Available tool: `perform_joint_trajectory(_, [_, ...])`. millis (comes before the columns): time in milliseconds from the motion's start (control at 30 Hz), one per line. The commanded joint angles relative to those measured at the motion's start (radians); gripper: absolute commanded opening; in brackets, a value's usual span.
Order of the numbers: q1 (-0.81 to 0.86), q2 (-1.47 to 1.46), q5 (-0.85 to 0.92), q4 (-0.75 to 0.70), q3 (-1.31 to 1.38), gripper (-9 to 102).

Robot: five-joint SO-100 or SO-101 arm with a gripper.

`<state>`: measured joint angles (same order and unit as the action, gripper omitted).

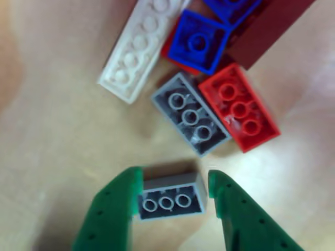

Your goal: Put all lego bricks in the bin.

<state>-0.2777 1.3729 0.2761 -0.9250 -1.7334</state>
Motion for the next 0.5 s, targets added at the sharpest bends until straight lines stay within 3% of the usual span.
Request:
perform_joint_trajectory(0, [0.009,0.066,0.084,-0.025,0.071,23])
perform_joint_trajectory(200, [-0.034,-0.012,0.227,-0.029,0.086,29])
perform_joint_trajectory(467, [-0.067,-0.112,0.331,-0.029,0.141,26])
